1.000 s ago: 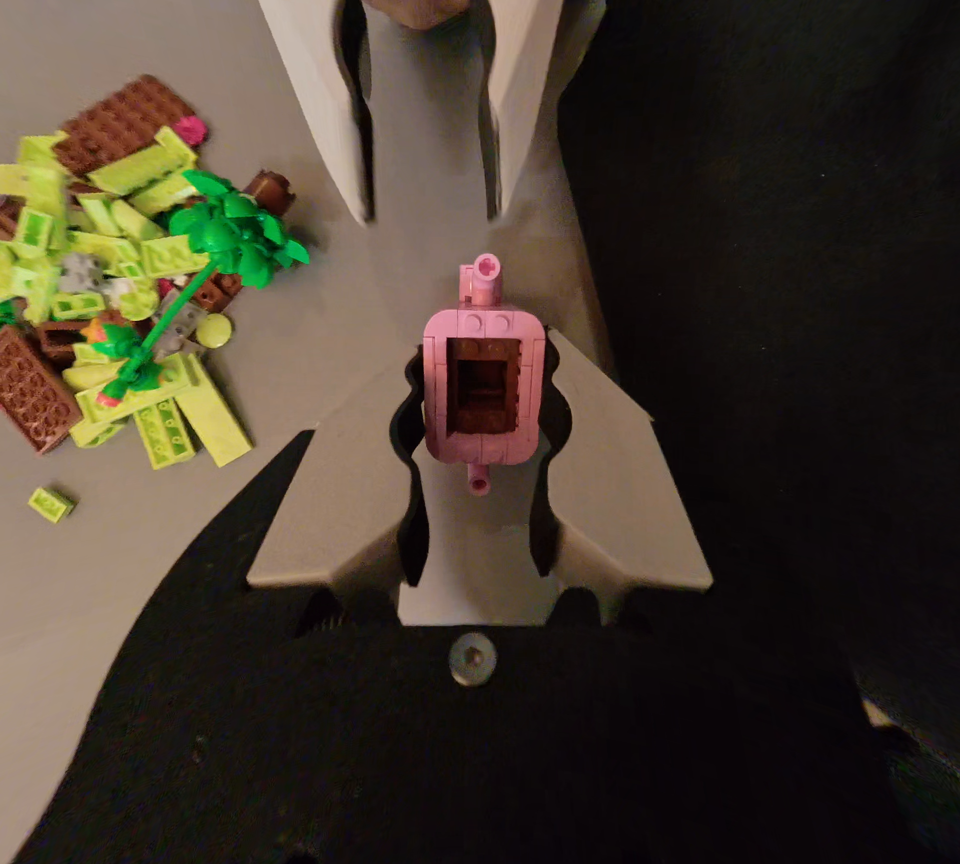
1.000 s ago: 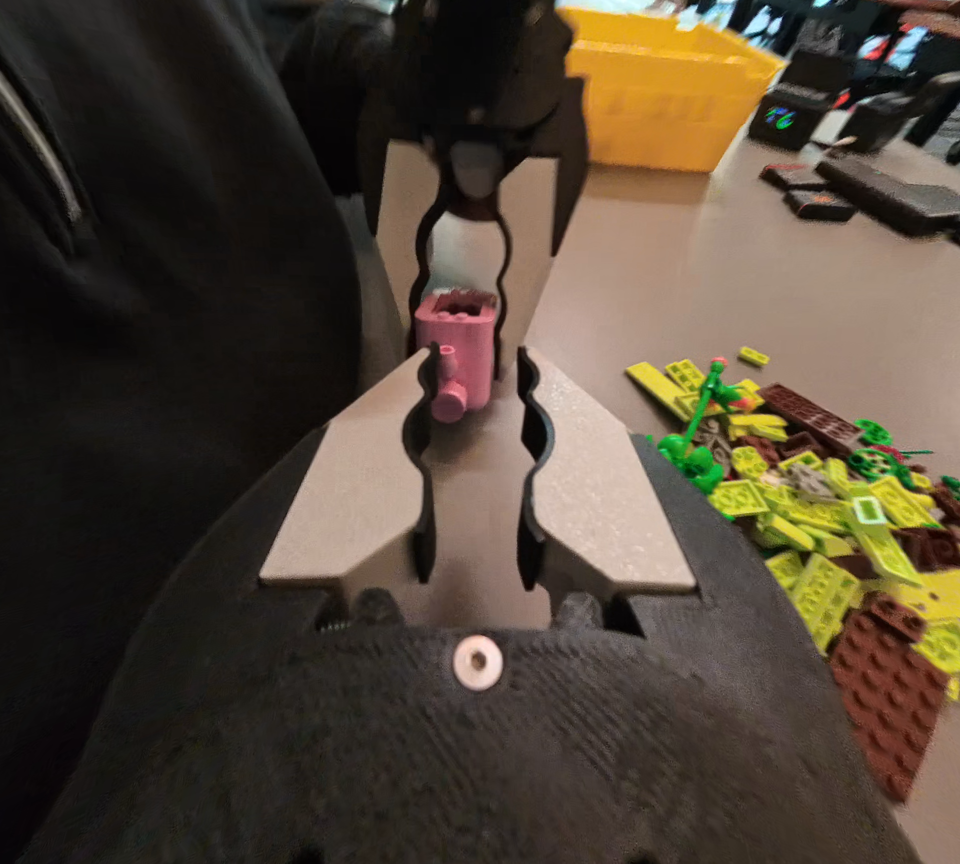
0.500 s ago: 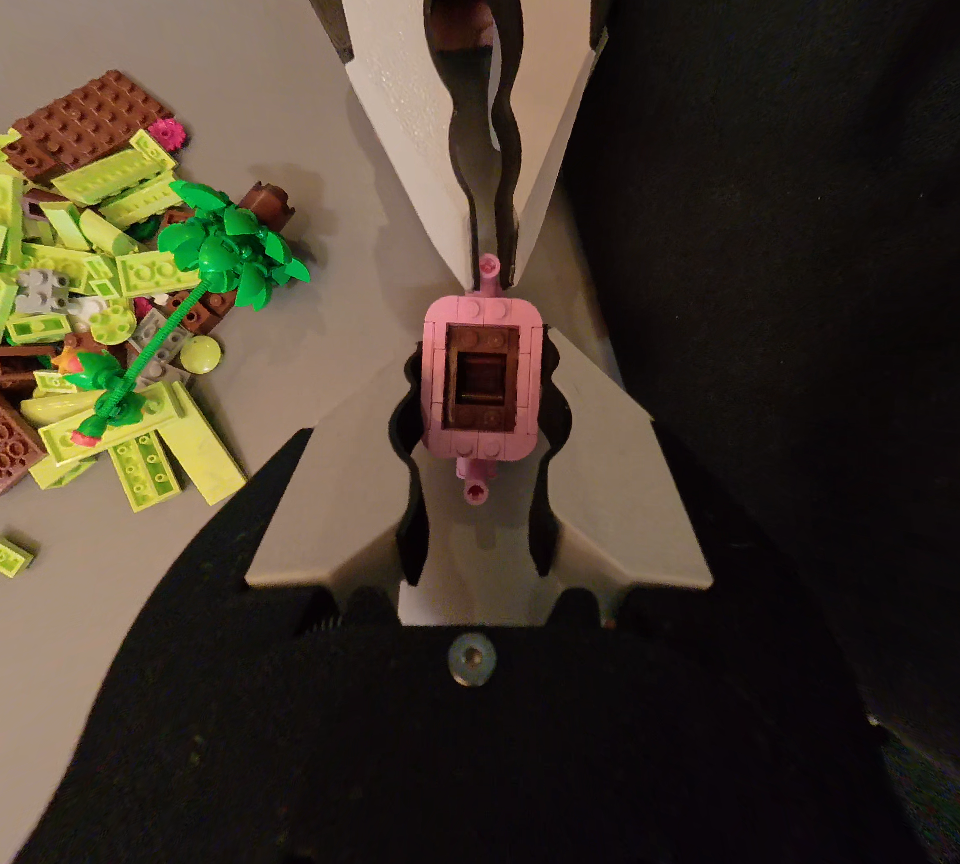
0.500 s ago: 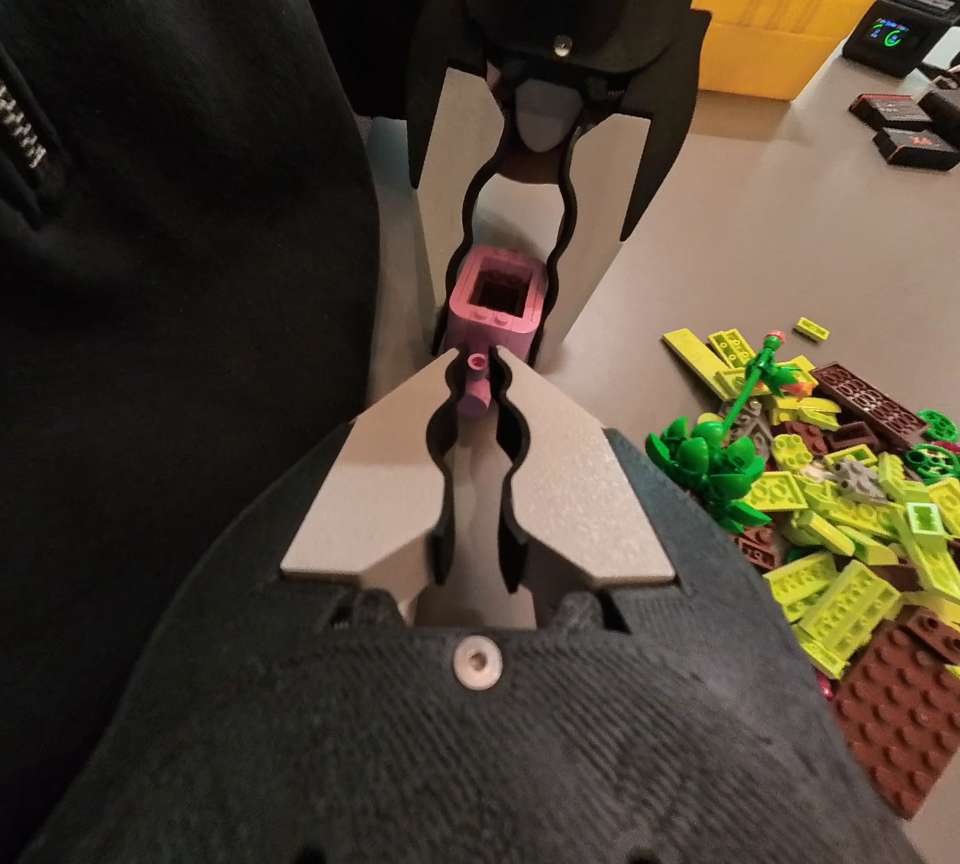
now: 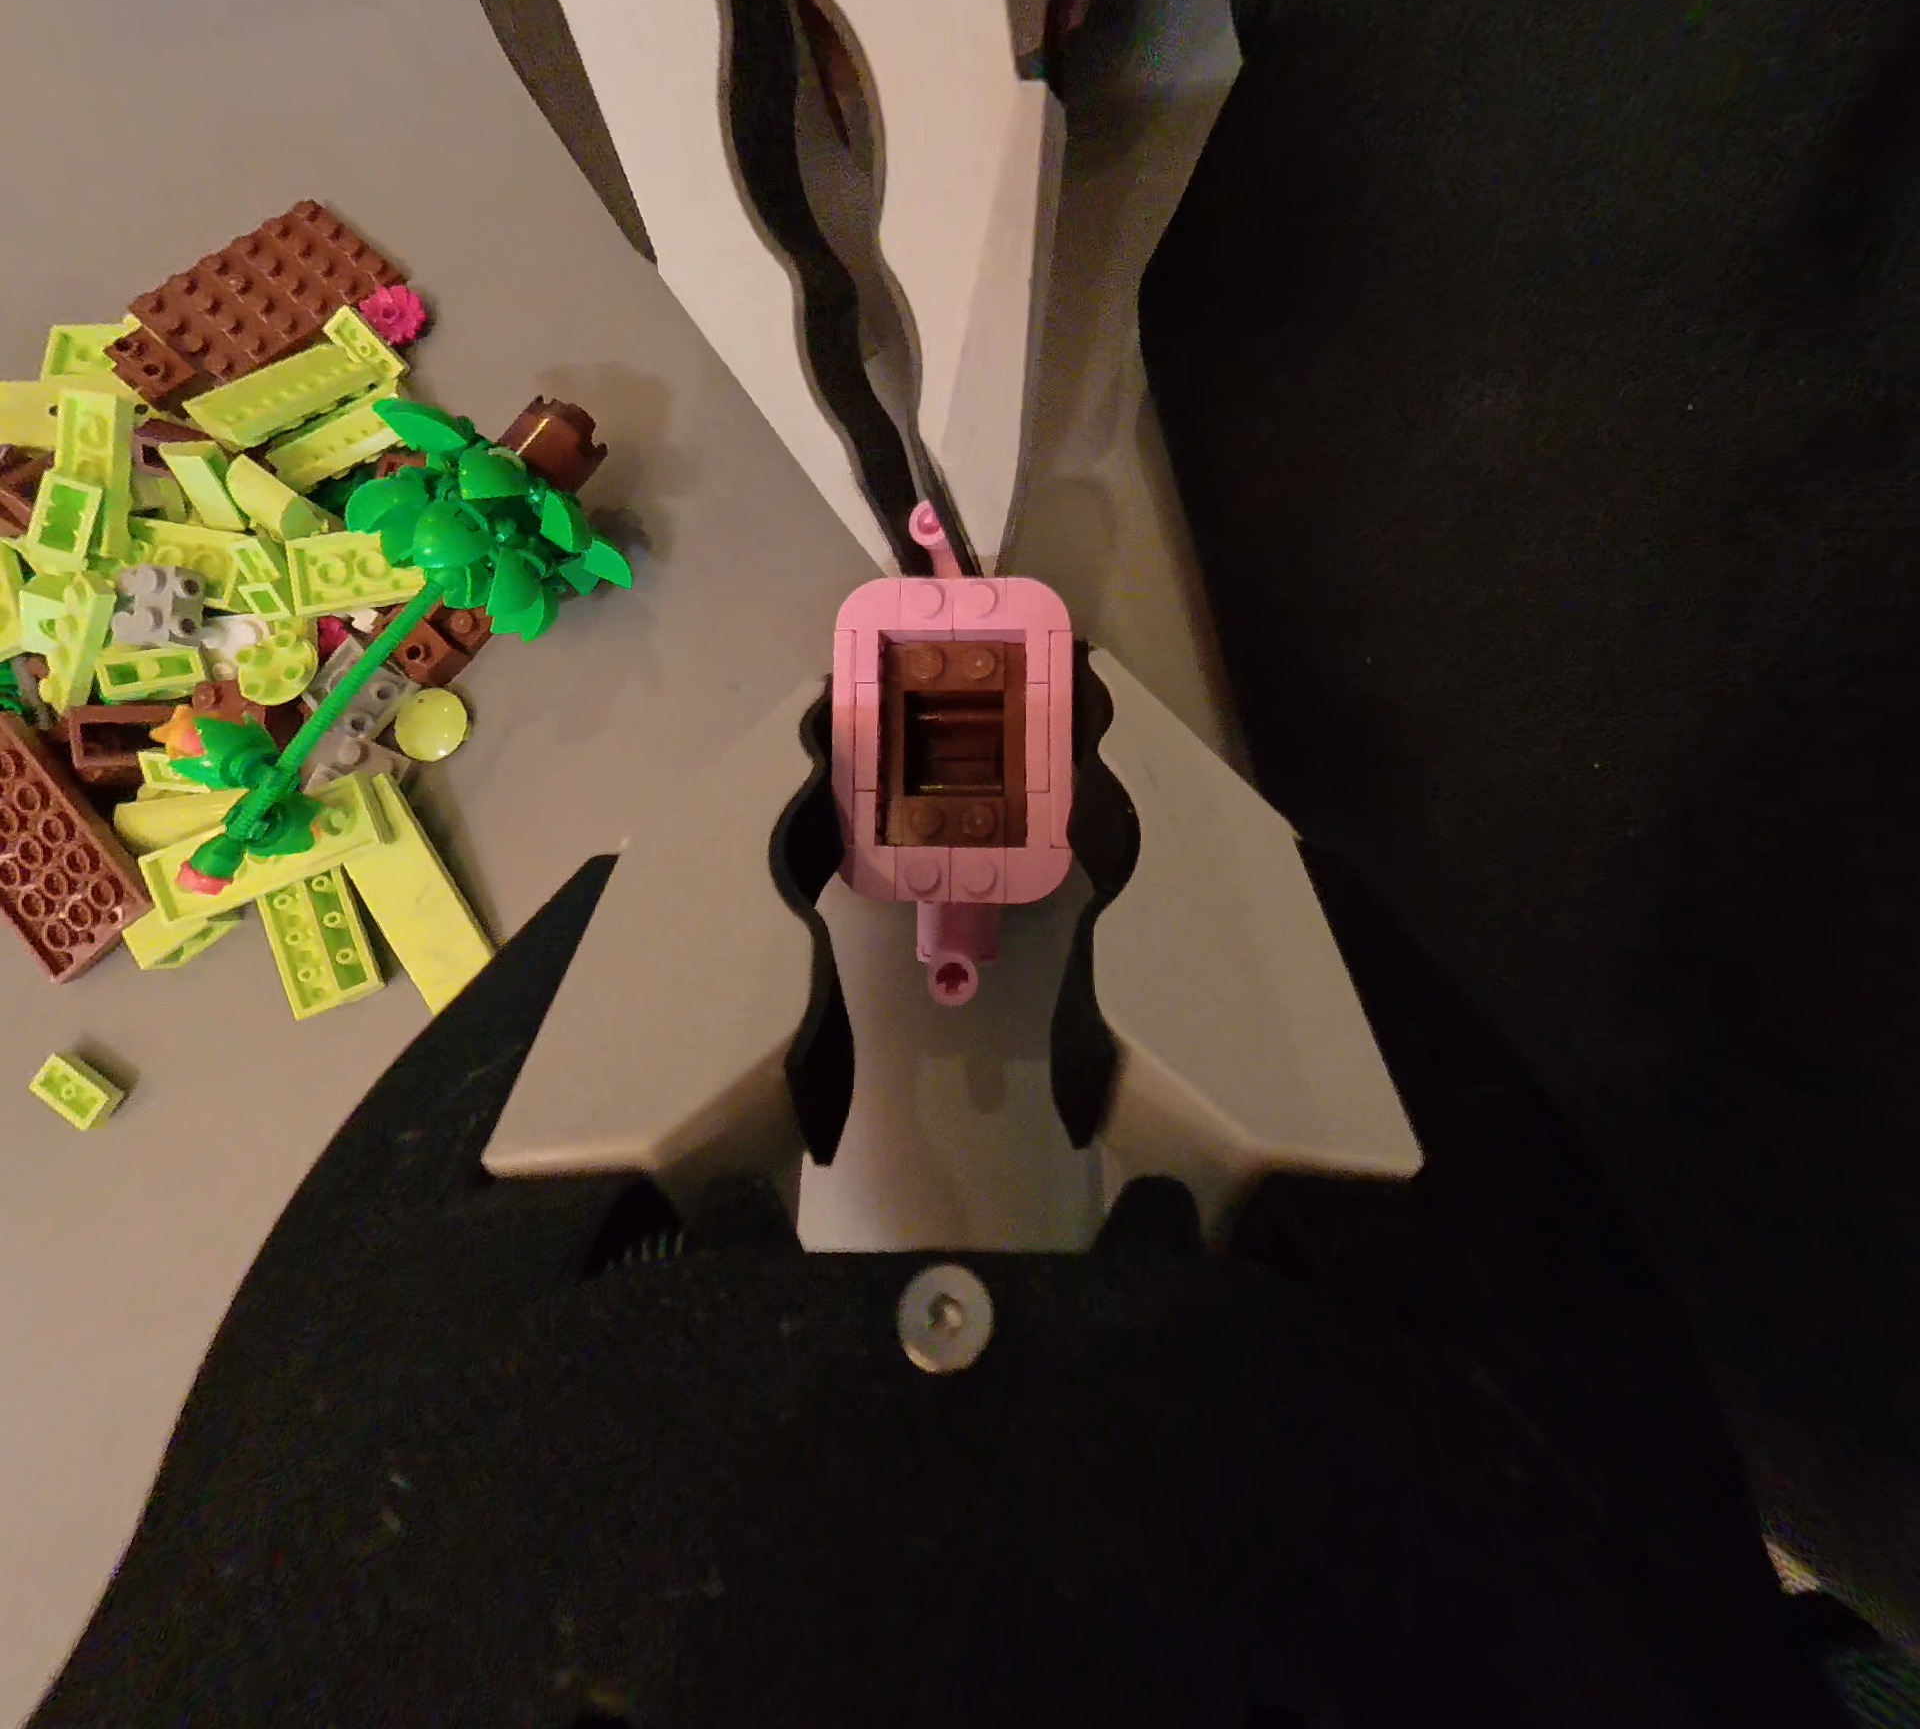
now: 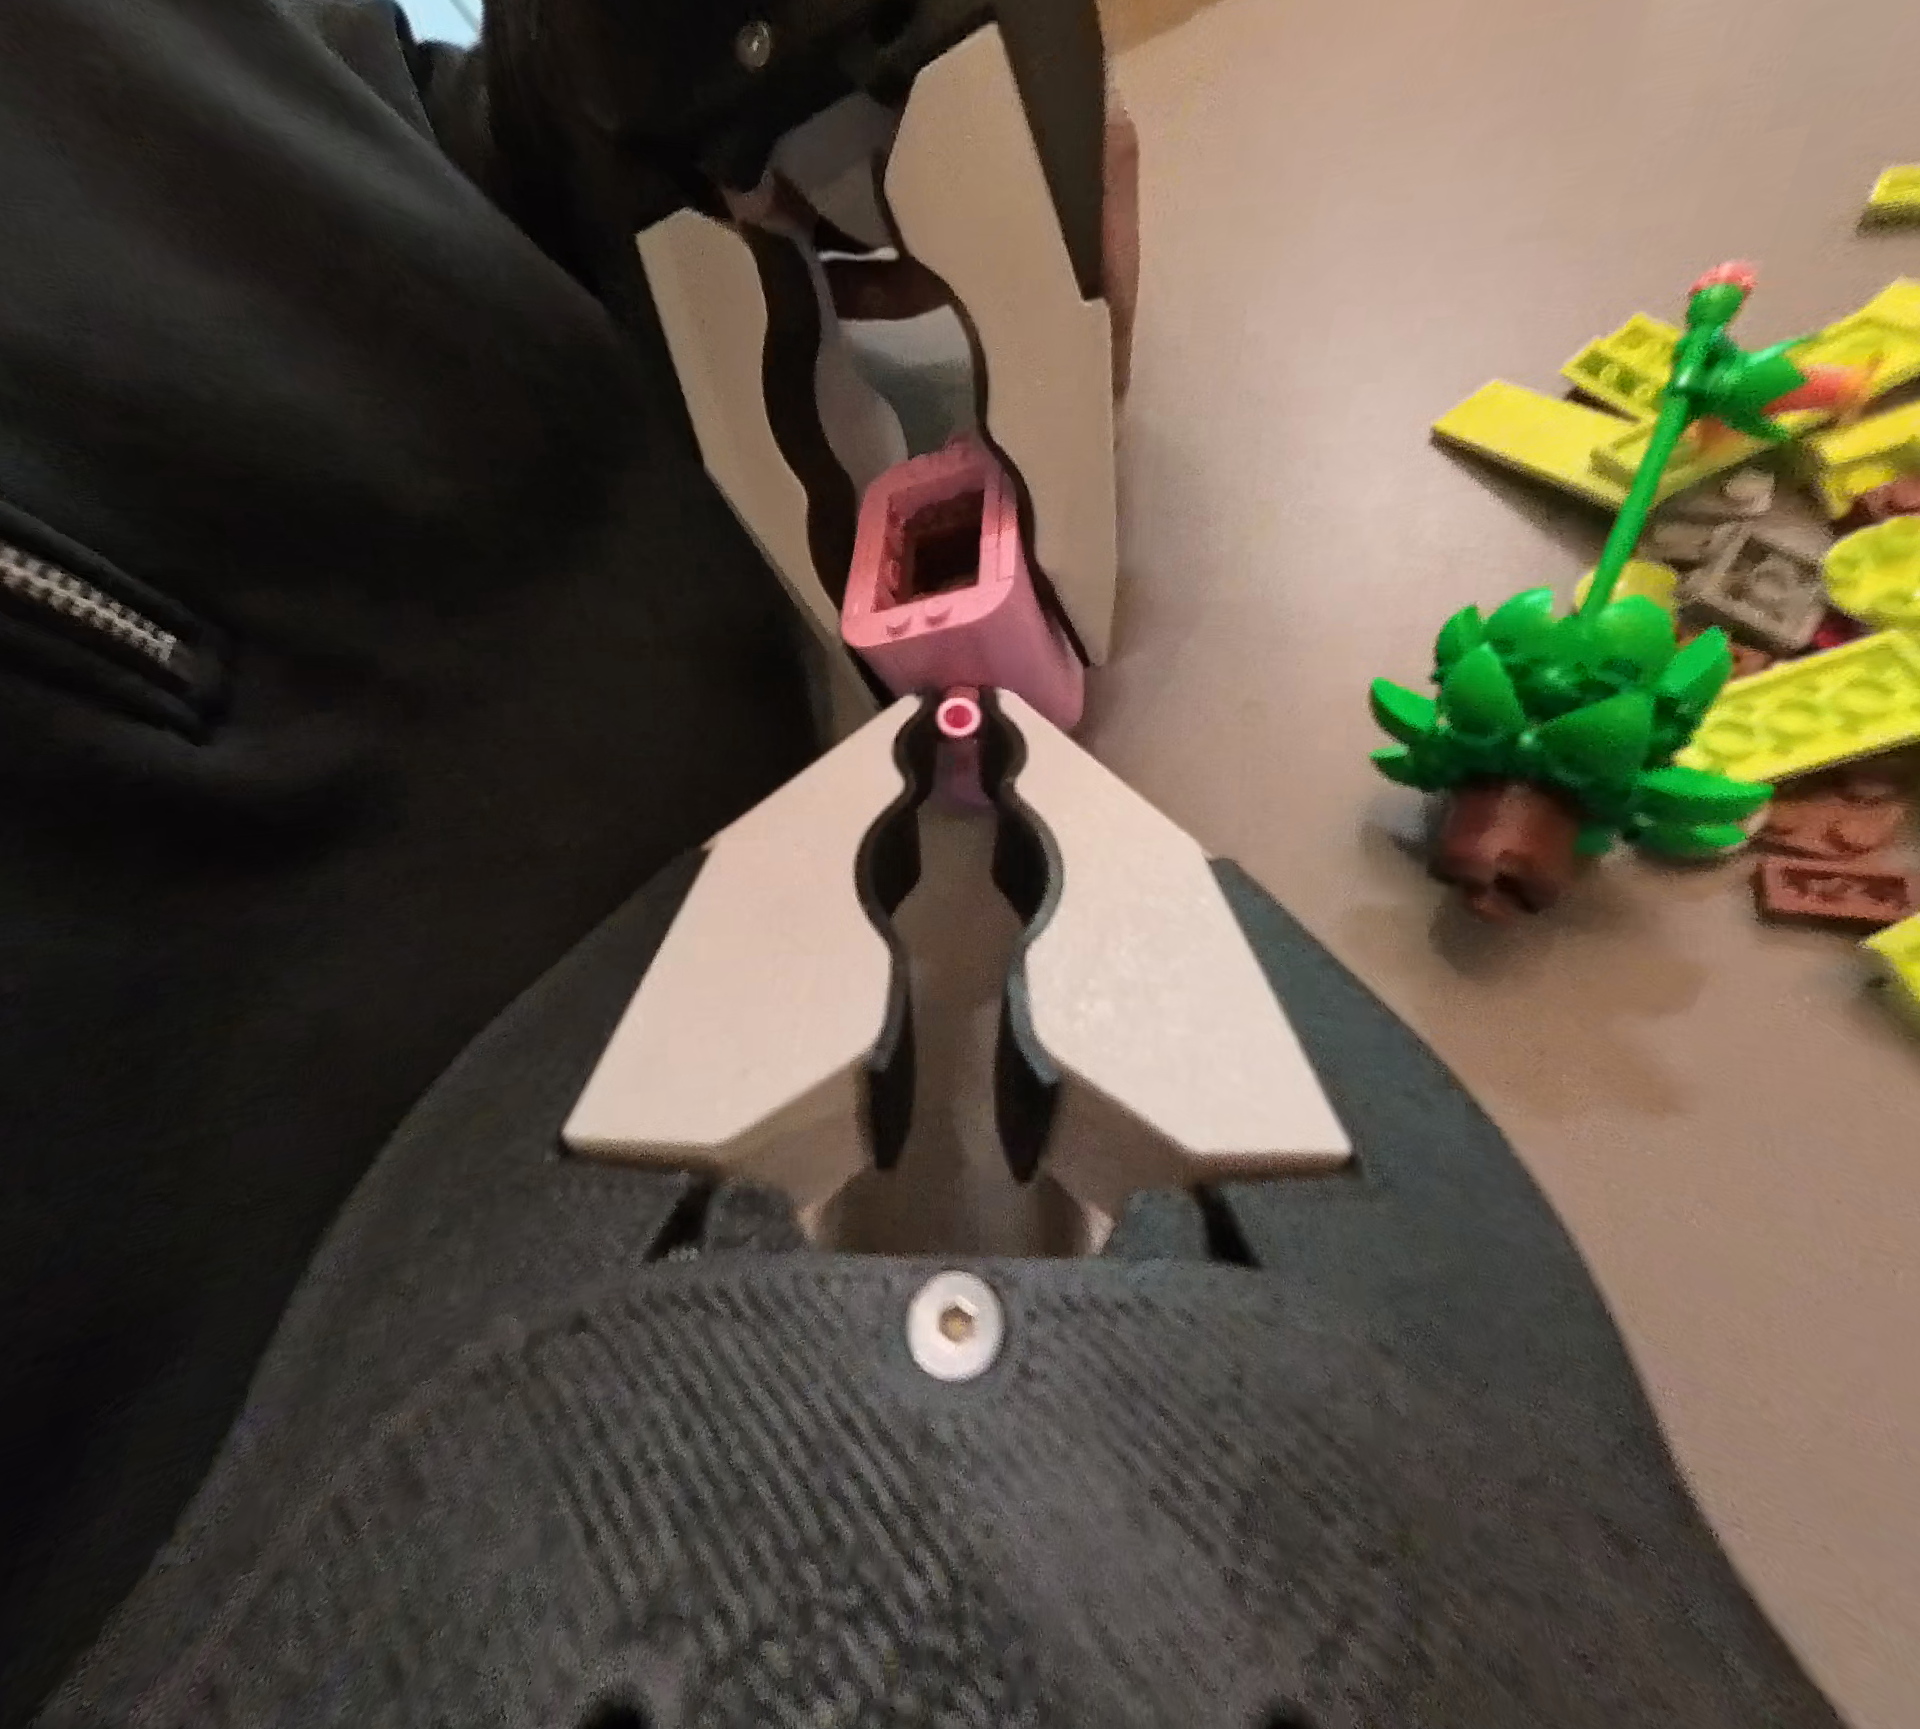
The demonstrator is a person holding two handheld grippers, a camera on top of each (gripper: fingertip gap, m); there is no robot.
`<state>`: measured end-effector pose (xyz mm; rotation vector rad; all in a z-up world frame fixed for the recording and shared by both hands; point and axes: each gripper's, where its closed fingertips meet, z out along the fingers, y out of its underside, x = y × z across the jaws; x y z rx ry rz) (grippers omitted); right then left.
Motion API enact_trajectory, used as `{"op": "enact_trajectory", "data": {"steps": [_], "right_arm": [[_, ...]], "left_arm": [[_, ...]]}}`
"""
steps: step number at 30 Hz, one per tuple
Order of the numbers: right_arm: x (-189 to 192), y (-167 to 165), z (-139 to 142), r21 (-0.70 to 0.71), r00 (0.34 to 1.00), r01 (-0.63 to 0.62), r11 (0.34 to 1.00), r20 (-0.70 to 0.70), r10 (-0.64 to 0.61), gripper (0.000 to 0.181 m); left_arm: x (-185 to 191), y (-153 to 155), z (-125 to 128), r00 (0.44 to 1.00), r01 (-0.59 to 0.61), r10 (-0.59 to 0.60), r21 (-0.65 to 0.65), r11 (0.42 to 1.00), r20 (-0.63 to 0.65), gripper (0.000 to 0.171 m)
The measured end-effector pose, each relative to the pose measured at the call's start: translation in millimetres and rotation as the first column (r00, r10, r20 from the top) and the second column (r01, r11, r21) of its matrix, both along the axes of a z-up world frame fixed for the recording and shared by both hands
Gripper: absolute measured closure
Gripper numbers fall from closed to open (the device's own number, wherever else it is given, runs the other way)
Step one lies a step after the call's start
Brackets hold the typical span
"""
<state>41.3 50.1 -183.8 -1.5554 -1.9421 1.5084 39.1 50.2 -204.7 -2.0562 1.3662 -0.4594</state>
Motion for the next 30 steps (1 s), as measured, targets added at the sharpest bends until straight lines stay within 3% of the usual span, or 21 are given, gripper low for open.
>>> {"op": "enact_trajectory", "data": {"steps": [2,8,10,12,16,25,28,30], "right_arm": [[3.1,-1.1,1.0,-0.034,1.000,0.003,0.999,0.008,-0.003,0.175],[9.1,-2.8,1.5,0.042,1.000,-0.001,0.999,-0.031,0.003,0.175],[14.3,-0.1,1.8,0.187,0.994,-0.022,0.982,-0.103,0.042,0.175],[21.8,15.6,2.7,0.325,0.986,0.025,0.946,-0.166,0.031,0.175],[28.1,22.8,19.2,0.159,0.977,0.055,0.986,-0.212,-0.020,0.175],[10.7,29.7,33.8,0.180,0.961,0.074,0.981,-0.275,-0.022,0.175],[6.7,35.9,47.5,0.141,0.946,0.079,0.987,-0.324,-0.030,0.175],[3.6,40.2,58.4,0.109,0.933,0.076,0.991,-0.359,-0.032,0.176]], "left_arm": [[3.6,-1.3,0.2,1.000,0.011,-0.010,-0.007,1.000,0.020,0.130],[9.5,-3.0,-0.2,0.999,0.027,-0.026,-0.014,1.000,0.036,0.130],[6.1,-3.8,-0.6,0.999,0.035,-0.035,-0.007,0.999,0.016,0.131],[-20.6,4.3,-0.9,0.998,-0.045,0.045,0.003,0.999,-0.036,0.131],[-42.6,8.1,-0.4,0.996,-0.087,0.087,-0.020,0.996,-0.003,0.131],[-32.7,14.2,1.5,0.998,-0.062,0.062,0.008,0.998,0.002,0.132],[-27.3,19.4,16.1,0.993,-0.090,0.085,0.060,0.994,0.078,0.108],[-22.5,25.3,41.8,0.973,-0.117,0.095,0.090,0.989,0.211,0.101]]}}
